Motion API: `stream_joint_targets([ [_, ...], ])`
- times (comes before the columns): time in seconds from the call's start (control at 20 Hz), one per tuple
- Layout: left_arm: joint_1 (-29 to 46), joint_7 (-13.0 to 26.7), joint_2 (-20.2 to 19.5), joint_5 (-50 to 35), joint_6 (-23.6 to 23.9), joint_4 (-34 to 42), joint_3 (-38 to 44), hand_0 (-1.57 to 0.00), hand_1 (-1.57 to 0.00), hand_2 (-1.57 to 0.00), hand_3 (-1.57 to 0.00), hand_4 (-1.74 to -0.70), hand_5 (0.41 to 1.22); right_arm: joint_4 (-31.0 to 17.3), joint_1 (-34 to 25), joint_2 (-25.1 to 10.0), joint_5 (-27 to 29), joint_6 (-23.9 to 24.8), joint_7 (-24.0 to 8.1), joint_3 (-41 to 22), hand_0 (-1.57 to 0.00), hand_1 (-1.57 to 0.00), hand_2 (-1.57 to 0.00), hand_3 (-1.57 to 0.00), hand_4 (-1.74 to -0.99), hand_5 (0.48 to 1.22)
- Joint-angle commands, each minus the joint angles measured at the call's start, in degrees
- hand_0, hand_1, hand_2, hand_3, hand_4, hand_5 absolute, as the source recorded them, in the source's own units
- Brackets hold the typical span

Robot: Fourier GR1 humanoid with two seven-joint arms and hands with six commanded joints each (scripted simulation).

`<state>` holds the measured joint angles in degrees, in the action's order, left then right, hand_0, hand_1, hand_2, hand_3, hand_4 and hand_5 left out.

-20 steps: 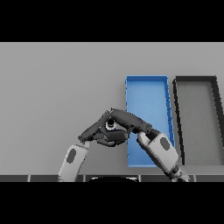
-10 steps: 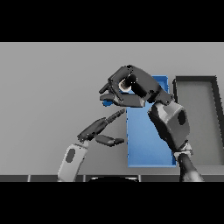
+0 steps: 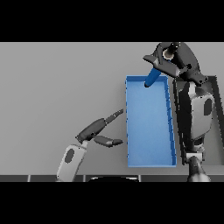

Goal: Pick up the blue pipe and place it into the blue bin.

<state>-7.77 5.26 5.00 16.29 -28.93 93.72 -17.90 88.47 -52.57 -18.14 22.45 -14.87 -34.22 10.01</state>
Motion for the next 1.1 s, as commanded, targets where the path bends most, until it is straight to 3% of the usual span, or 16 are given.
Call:
stream_joint_targets([
  [0.0,-0.4,0.4,0.1,0.1,0.2,-0.6,0.2,0.00,0.00,0.00,0.00,-0.87,0.418,0.6,2.1,0.2,-0.4,-0.4,-0.1,0.6,-1.57,-1.57,-1.57,-1.57,-1.741,1.221],
  [0.25,0.6,-0.1,0.8,0.1,0.0,-0.7,-0.7,0.00,0.00,0.00,0.00,-0.87,0.422,3.4,14.1,-0.5,-2.0,-1.0,-0.7,0.4,-1.57,-1.57,-1.57,-1.57,-1.741,1.221],
  [0.35,1.1,-0.3,0.7,-0.3,0.2,0.1,-0.5,0.00,0.00,0.00,0.00,-0.88,0.423,3.9,19.2,-1.5,-1.9,1.5,-0.7,-1.3,-1.57,-1.57,-1.57,-1.57,-1.741,1.221],
  [0.5,2.1,1.2,0.9,-0.5,0.1,1.5,-0.9,0.00,0.00,0.00,0.00,-0.88,0.428,6.9,26.8,-5.9,0.3,7.9,-0.7,-6.6,-1.57,-1.57,-1.57,-1.57,-1.741,1.221],
  [0.7,1.5,1.1,0.8,-0.5,0.1,1.0,-0.7,0.00,0.00,0.00,0.00,-0.89,0.422,6.2,31.3,-12.4,2.0,18.2,-0.7,-15.3,-1.57,-1.57,-1.57,-1.52,-1.741,1.221],
  [0.75,2.3,0.4,0.4,-0.5,-0.2,1.2,-0.9,0.00,0.00,0.00,0.00,-0.89,0.420,6.1,31.8,-14.0,3.0,21.2,-0.7,-17.3,-1.57,-1.57,-1.57,-1.26,-1.741,1.221],
  [0.95,2.5,0.5,0.2,-0.2,-0.1,1.4,-1.1,0.00,0.00,0.00,0.00,-0.88,0.421,5.2,32.5,-22.7,8.8,33.1,-0.4,-28.7,-1.57,-1.55,-1.57,-0.85,-1.741,1.221],
  [1.0,1.6,0.9,0.1,-0.4,0.0,1.3,-0.5,0.00,0.00,0.00,0.00,-0.88,0.421,3.4,31.3,-24.0,10.6,35.2,-0.6,-32.0,-1.46,-1.34,-1.34,-0.79,-1.678,1.221],
  [1.05,1.7,0.5,-0.3,-0.6,-0.4,1.5,-0.4,0.00,0.00,0.00,0.00,-0.88,0.422,2.5,29.7,-25.7,12.2,37.3,-0.2,-34.7,-1.17,-1.07,-1.07,-0.63,-1.592,1.221],
])
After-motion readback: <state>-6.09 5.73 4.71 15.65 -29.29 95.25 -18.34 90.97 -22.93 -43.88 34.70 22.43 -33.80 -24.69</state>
